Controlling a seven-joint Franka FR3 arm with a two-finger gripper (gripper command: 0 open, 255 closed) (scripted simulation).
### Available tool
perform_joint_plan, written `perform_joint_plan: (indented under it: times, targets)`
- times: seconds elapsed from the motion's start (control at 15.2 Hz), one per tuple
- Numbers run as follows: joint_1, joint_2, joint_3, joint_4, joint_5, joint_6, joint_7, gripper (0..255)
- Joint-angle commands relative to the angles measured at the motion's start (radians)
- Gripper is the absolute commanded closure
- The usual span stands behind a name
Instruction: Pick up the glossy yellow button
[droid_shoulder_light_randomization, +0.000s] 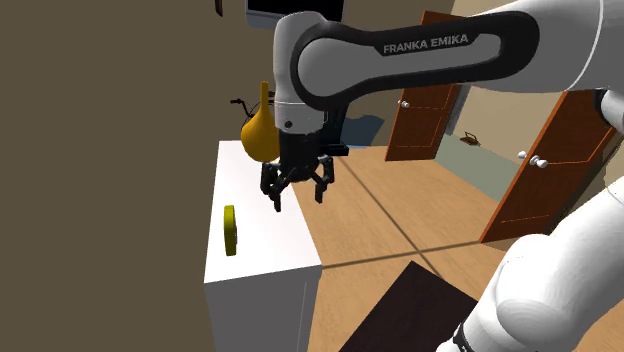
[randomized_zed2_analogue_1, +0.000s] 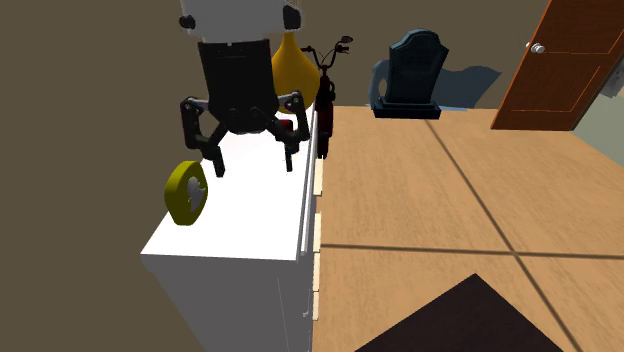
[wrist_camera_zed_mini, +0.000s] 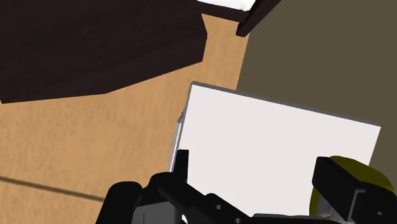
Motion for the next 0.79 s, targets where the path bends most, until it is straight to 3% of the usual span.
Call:
perform_joint_plan:
  times: [0.0, 0.33, 0.66, 0.73]
  targets:
    - [0.0, 0.075, 0.024, 0.057, -0.017, 0.018, 0.061, 0]
    - [0.022, 0.288, 0.071, 0.247, -0.092, 0.033, 0.221, 0]
    - [0.081, 0.517, 0.082, 0.487, -0.184, 0.005, 0.366, 0]
    - [0.082, 0.517, 0.08, 0.474, -0.184, 0.019, 0.365, 0]
